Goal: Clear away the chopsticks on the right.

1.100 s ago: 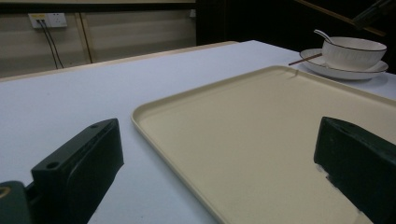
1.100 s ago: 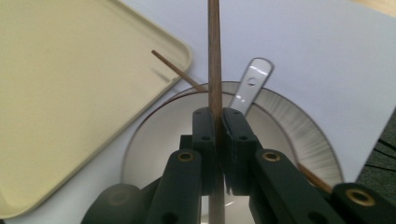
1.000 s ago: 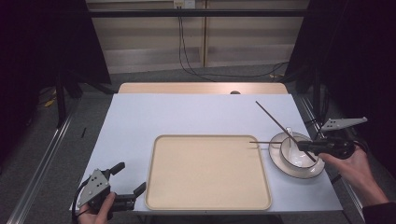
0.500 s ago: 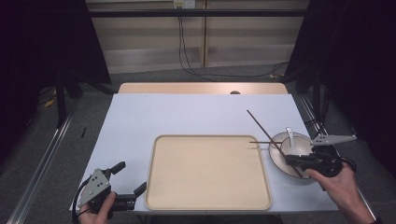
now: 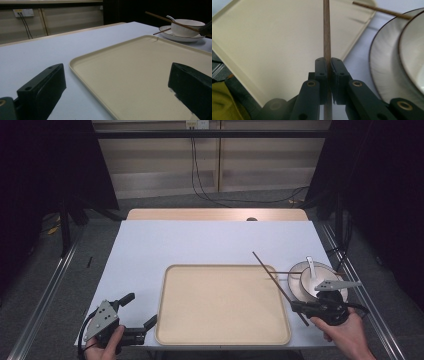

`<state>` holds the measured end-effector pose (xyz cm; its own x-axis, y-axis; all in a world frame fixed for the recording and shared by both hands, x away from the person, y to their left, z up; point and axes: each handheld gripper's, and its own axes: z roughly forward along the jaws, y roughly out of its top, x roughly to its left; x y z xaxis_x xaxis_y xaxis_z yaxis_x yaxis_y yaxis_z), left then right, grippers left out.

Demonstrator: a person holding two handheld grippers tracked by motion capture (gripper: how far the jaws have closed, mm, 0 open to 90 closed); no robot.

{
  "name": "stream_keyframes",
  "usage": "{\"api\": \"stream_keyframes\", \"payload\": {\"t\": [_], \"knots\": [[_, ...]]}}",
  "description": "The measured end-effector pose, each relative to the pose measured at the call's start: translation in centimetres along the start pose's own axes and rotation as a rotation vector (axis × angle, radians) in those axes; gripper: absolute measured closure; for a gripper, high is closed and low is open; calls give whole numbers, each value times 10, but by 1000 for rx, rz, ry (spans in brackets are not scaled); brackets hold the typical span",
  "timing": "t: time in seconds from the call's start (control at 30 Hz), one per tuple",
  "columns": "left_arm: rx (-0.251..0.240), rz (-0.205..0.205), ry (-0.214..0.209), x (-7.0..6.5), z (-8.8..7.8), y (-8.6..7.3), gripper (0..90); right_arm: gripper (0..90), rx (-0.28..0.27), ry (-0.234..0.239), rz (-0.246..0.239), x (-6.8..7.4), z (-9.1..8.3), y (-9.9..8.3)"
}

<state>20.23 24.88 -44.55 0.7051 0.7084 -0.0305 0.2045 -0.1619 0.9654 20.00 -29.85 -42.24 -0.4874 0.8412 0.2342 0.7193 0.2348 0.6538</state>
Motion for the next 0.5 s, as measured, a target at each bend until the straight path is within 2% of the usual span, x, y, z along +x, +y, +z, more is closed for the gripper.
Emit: {"api": "stream_keyframes", "payload": {"t": [0.33,0.4,0.43,0.47,0.5], "knots": [[-1,0,-2,1,0,0,14,848,25,2,57,14,18,-4],[-1,0,-7,1,0,0,14,848,37,-12,77,18,23,-5],[-1,-1,-1,0,0,0,15,848,36,-9,72,18,25,-6],[-1,-3,-4,0,0,0,15,848,45,-15,96,20,26,-6],[-2,-3,-1,0,0,0,15,848,46,-17,99,21,27,-6]]}}
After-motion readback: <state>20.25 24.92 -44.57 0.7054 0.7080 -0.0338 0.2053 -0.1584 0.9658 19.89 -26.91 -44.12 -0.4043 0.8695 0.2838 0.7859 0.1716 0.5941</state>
